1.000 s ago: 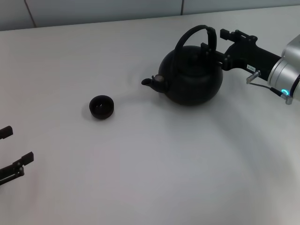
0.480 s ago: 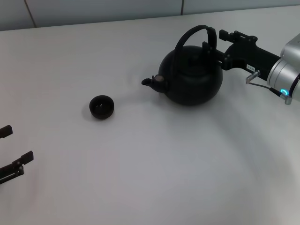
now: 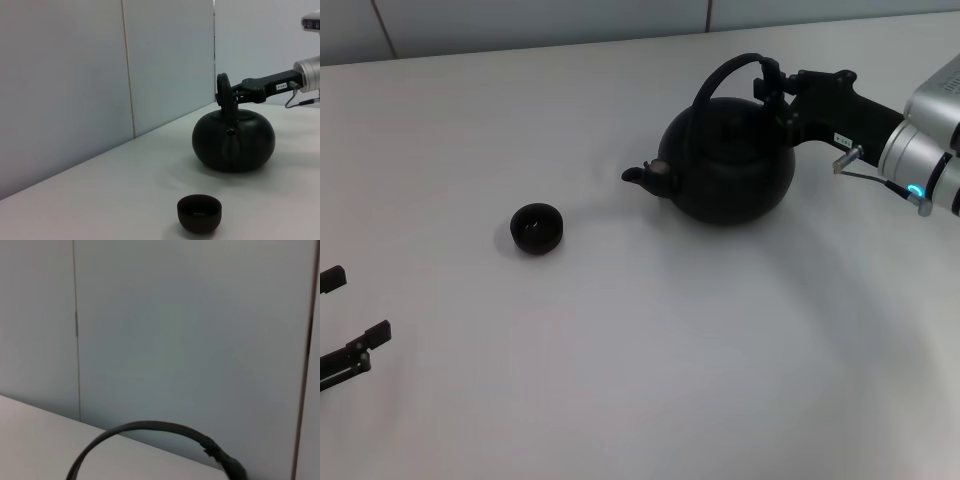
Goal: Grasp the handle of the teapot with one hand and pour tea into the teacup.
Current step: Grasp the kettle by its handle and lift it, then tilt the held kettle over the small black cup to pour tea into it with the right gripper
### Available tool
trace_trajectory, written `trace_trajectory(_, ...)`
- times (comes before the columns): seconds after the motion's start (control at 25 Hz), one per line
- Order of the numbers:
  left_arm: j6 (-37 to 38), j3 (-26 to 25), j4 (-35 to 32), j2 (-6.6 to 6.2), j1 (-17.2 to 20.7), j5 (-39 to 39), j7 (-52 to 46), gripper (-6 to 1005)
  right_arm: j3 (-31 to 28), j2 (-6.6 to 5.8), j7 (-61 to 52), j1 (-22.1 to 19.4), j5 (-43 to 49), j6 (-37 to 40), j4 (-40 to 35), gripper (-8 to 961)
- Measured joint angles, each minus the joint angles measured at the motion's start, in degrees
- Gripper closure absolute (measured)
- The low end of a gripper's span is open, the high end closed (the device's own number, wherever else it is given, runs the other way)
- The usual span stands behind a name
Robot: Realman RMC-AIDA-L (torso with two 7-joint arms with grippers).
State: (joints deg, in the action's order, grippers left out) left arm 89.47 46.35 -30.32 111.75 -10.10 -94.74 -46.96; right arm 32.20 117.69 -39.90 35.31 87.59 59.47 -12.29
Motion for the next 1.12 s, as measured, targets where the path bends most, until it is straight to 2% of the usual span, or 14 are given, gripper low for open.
trace_trajectory(0.28, 0.01, -0.64, 0.0, 0.04, 0.07, -0.04, -0.11, 197, -0.11, 0.36, 0.84, 0.09, -0.22, 0.19, -0.04, 816)
trace_trajectory(0.48, 0.03, -0.65, 0.0, 0.08, -0.01, -0.11, -0.14, 197, -0.64, 0.36, 0.43, 0.11, -3.04, 1.05, -0.11, 880)
trace_trajectory(0.92, 0.01, -0.61, 0.43, 0.23, 0.04, -0.35, 0.1, 197, 0.03, -0.44, -3.68, 3.2, -4.08, 0.96, -0.87, 880)
trace_trajectory(1.12, 0.06, -0.4, 0.44, 0.33, 0.08, -0.36, 0.16, 197, 3.92, -1.33, -5.21, 6.38, -3.99, -1.77, -0.9, 880)
